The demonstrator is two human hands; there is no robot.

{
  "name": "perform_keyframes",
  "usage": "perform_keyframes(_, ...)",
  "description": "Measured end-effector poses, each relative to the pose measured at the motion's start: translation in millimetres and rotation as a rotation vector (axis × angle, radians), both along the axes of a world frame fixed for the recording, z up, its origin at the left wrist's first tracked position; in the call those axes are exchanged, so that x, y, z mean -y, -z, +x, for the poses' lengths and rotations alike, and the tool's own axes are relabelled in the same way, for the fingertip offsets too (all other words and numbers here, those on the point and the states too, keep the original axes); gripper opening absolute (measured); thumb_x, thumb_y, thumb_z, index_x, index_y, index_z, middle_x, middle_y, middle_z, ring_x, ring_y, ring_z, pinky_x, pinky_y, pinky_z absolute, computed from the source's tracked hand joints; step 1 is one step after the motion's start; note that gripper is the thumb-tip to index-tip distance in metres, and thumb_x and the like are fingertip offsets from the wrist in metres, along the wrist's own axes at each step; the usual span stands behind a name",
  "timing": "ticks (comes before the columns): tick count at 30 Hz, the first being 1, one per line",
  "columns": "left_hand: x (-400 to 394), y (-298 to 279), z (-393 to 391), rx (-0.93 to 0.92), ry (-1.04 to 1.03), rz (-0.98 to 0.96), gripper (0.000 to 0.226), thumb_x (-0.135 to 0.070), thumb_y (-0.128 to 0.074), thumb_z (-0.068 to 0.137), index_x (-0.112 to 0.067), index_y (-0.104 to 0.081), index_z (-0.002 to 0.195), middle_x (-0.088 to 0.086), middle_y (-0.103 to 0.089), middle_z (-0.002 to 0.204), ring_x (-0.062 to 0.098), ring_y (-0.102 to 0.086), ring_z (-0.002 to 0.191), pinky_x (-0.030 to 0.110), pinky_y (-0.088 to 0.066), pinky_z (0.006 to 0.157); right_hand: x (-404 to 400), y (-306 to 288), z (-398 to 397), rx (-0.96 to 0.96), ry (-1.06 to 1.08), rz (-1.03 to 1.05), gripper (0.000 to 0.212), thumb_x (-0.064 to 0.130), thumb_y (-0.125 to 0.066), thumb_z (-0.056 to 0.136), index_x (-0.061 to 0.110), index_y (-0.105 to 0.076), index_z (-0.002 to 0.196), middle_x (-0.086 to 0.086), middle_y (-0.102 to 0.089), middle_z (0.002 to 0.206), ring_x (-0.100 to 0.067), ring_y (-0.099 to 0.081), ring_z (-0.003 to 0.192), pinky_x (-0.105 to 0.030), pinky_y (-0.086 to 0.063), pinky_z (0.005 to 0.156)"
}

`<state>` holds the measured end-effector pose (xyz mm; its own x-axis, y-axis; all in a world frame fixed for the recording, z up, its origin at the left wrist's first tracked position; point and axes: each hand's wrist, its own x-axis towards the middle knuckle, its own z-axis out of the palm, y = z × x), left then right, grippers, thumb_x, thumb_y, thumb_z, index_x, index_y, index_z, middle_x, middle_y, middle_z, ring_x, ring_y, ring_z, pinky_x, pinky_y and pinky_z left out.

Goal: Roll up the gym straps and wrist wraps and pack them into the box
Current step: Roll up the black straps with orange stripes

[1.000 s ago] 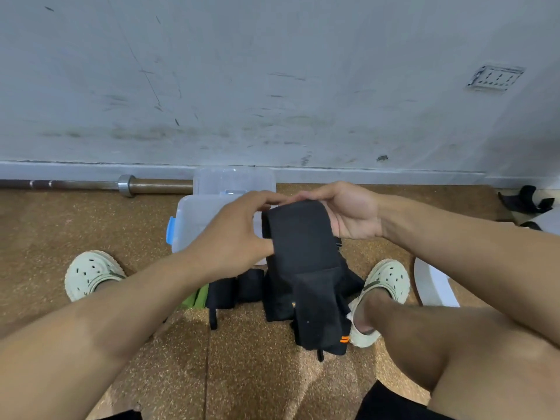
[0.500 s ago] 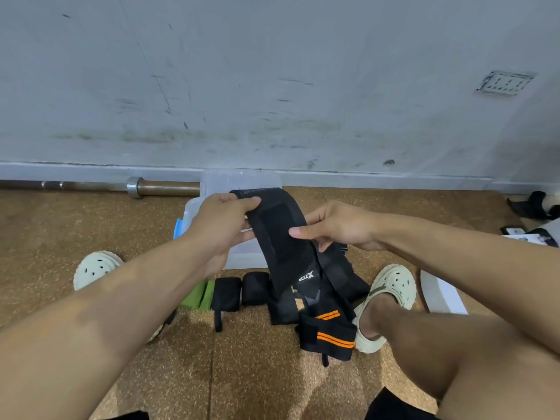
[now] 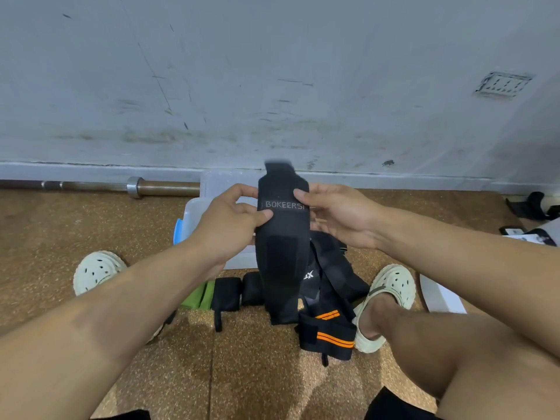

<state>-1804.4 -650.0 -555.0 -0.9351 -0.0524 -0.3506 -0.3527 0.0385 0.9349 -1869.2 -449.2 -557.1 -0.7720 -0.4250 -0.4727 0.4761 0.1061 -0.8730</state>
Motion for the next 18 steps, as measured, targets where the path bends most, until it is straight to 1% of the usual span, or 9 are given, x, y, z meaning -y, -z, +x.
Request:
perform_keyframes(2,0,1,1,0.001,0.004,-0.025,0.021,-0.01,-0.067,0.097,-0.021,-0.063,0.115,0.005,-0.076,0.086,0.021,-0.075,0.085,0.037,-0.063,0.077,1,0,0,-0.058,0.026,0.026,0.006,0.017,-0.069,0.097,0.02,-0.07,0.102,-0.001,-0.077,0.103,-0.014,-0.071,0.091,-0.028,-0.057,0.081)
perform_keyframes(4,-1,1,2,0.006,-0.012,-0.015,0.022,-0.016,-0.068,0.097,-0.021,-0.062,0.118,0.003,-0.077,0.088,0.017,-0.076,0.084,0.033,-0.063,0.073,3,-2,3,-0.096,0.023,0.064,0.009,0.015,-0.071,0.095,0.021,-0.069,0.102,-0.003,-0.077,0.103,-0.014,-0.072,0.089,-0.027,-0.057,0.077)
perform_keyframes(6,-1,0,2,-0.009,-0.034,-0.01,0.023,-0.018,-0.067,0.098,-0.02,-0.061,0.121,0.005,-0.076,0.09,0.015,-0.075,0.081,0.031,-0.064,0.069,5,-2,5,-0.135,0.001,0.11,0.011,0.015,-0.074,0.094,0.021,-0.07,0.102,-0.011,-0.077,0.108,-0.018,-0.072,0.092,-0.033,-0.058,0.085)
perform_keyframes(8,-1,0,1,-0.032,-0.039,-0.056,0.025,-0.015,-0.065,0.099,-0.02,-0.059,0.122,0.01,-0.075,0.094,0.018,-0.074,0.08,0.036,-0.065,0.072,6,-2,6,-0.165,-0.019,0.148,0.01,0.019,-0.074,0.094,0.02,-0.07,0.104,-0.014,-0.077,0.107,-0.02,-0.071,0.09,-0.036,-0.057,0.089)
perform_keyframes(10,1,0,0,-0.062,-0.033,-0.151,0.024,-0.014,-0.063,0.1,-0.025,-0.056,0.121,0.012,-0.073,0.095,0.019,-0.072,0.081,0.041,-0.064,0.077,5,-2,4,-0.187,-0.022,0.196,0.011,0.027,-0.069,0.098,0.019,-0.07,0.106,-0.007,-0.077,0.099,-0.015,-0.071,0.08,-0.033,-0.056,0.08)
perform_keyframes(11,2,0,-1,-0.079,-0.025,-0.204,0.025,-0.014,-0.063,0.1,-0.028,-0.055,0.119,0.013,-0.071,0.095,0.019,-0.071,0.081,0.044,-0.063,0.079,3,-2,2,-0.191,-0.005,0.22,0.015,0.03,-0.066,0.1,0.017,-0.07,0.109,-0.005,-0.076,0.101,-0.014,-0.072,0.077,-0.032,-0.055,0.077)
perform_keyframes(14,8,-1,-4,-0.106,-0.001,-0.287,0.027,-0.012,-0.063,0.1,-0.034,-0.054,0.113,0.022,-0.066,0.097,0.024,-0.067,0.078,0.049,-0.059,0.076,-9,1,-8,-0.207,0.088,0.268,0.012,0.023,-0.063,0.102,0.015,-0.066,0.111,-0.01,-0.073,0.106,-0.015,-0.071,0.074,-0.029,-0.057,0.067)
perform_keyframes(16,11,0,-5,-0.131,0.018,-0.337,0.025,-0.012,-0.062,0.1,-0.033,-0.054,0.112,0.013,-0.066,0.09,0.022,-0.067,0.076,0.038,-0.056,0.064,-20,7,-14,-0.229,0.104,0.349,0.009,0.018,-0.064,0.102,0.017,-0.065,0.111,-0.011,-0.072,0.106,-0.015,-0.069,0.072,-0.027,-0.058,0.065)
perform_keyframes(18,13,2,-5,-0.163,0.043,-0.378,0.023,-0.012,-0.06,0.1,-0.031,-0.054,0.113,0.004,-0.066,0.093,0.017,-0.066,0.074,0.024,-0.046,0.059,-31,17,-20,-0.219,0.095,0.454,0.016,0.014,-0.065,0.101,0.017,-0.063,0.116,-0.011,-0.073,0.112,-0.014,-0.068,0.074,-0.025,-0.057,0.066)
